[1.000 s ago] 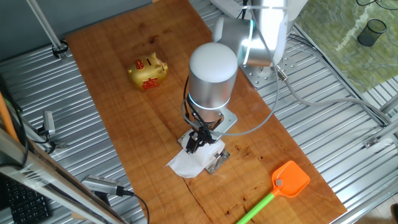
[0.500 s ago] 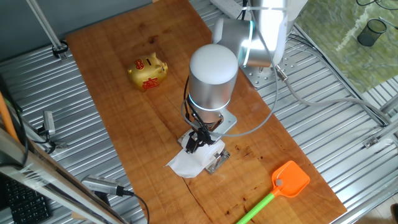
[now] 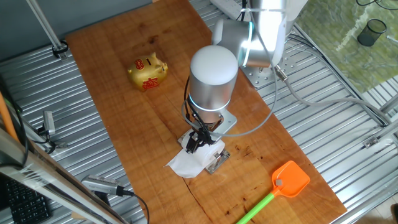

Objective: Take the roll of paper down from the shelf

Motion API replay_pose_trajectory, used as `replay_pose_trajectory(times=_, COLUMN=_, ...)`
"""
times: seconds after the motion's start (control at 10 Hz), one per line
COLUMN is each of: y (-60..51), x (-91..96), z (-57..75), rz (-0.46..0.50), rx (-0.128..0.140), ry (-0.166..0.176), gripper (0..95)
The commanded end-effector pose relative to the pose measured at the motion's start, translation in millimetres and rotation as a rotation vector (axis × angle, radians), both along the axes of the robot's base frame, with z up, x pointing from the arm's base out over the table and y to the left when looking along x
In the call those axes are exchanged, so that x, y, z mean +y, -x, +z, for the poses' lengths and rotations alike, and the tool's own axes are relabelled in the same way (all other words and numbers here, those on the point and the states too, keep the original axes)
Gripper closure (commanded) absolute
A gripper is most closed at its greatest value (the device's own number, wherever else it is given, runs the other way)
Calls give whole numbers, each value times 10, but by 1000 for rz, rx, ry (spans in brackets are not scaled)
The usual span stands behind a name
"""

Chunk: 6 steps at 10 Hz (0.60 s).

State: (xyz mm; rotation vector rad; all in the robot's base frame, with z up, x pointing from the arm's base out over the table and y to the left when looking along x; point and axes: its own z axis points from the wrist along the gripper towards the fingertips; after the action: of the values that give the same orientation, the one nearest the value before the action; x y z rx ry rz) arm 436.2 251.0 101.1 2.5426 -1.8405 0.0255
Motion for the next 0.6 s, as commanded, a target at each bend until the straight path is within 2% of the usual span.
replay_pose_trajectory(times=0.1, y=4, x=-4, z=4, rz=-1, rx=0, ry=-1, gripper=0)
replay_pose_trajectory(times=0.6, y=46, x=-22, z=-38, rz=-4, rx=-2, ry=-1, gripper=0)
